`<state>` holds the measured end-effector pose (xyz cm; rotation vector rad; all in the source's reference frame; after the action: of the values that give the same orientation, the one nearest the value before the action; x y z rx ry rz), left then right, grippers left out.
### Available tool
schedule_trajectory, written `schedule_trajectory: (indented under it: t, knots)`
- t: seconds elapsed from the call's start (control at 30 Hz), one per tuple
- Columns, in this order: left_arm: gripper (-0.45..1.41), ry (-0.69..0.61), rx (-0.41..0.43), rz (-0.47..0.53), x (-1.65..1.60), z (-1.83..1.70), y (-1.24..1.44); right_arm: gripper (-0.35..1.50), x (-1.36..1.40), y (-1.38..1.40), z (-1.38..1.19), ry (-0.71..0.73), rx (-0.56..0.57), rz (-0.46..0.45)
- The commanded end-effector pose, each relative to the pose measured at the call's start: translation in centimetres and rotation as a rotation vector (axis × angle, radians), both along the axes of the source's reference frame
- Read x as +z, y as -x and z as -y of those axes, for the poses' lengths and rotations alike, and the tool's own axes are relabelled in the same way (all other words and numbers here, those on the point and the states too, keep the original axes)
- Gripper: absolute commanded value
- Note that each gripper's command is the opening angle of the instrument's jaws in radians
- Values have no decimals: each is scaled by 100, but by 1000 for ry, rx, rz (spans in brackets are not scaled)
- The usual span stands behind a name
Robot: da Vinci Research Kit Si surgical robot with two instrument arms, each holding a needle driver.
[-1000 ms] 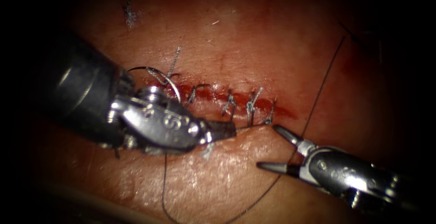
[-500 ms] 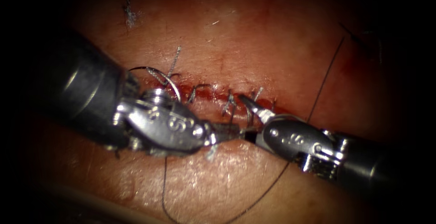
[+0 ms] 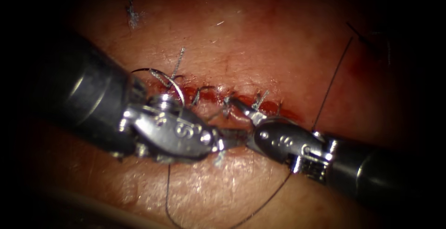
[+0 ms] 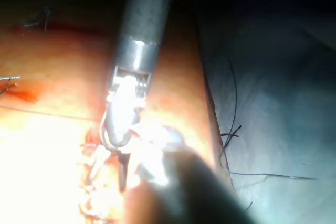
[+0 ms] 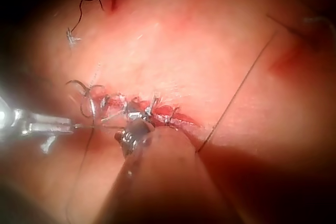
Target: Wound Closure
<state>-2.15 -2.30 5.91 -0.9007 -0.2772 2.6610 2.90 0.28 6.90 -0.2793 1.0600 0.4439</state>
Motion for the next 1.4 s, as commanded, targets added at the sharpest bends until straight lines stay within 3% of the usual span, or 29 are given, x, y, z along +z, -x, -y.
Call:
schedule_trajectory:
  t: [0.03,0.07,0.1,0.13,0.17,0.47,0.57,0.6,0.77,0.8,0.97,1.0,1.03,1.07,1.1,1.17,1.2,1.27,1.4]
  knots:
    - [-45,-2,2,0,5,6,1,135,4,-9,5,11,-14,-3]
    - [-45,-2,2,0,5,6,1,131,4,-9,6,13,-13,-5]
    - [-45,-2,2,0,5,7,1,89,3,-8,7,23,-48,-8]
    - [-45,-2,2,0,5,7,1,-26,0,-7,8,26,-106,-9]
    - [-45,-2,2,-1,5,7,1,-35,-2,-8,8,25,-123,-10]
    - [-45,-3,5,0,2,11,-6,-35,-20,-2,0,43,-124,40]
    - [-45,-5,10,4,-1,10,-16,121,-18,-1,4,37,-19,19]
    - [-45,-5,12,7,-3,9,-23,148,-22,8,10,4,-1,-26]
    - [-45,30,-3,9,-19,11,-76,148,-74,62,37,-47,-39,-59]
    - [-45,33,-17,6,-23,15,-98,148,-91,83,46,-52,-45,-60]
    - [-45,24,-55,-11,-22,29,-166,148,-116,144,57,-48,-4,-40]
    - [-28,14,-68,-14,-20,29,-175,148,-116,152,56,-49,4,-33]
    - [9,4,-82,-17,-18,29,-181,148,-116,154,55,-48,7,-34]
    - [71,-22,-131,-14,-10,26,-194,148,-113,163,50,-50,21,-22]
    - [106,-31,-181,8,-2,21,-201,148,-109,166,47,-51,29,-16]
    - [111,-32,-227,35,9,13,-206,148,-107,166,45,-51,32,-14]
    - [123,-24,-242,58,19,5,-209,148,-107,164,45,-55,36,-16]
    - [135,-35,-234,94,33,-4,-212,148,-108,162,44,-55,39,-13]
    - [135,-17,-263,109,47,-11,-210,148,-107,163,41,-57,41,-12]
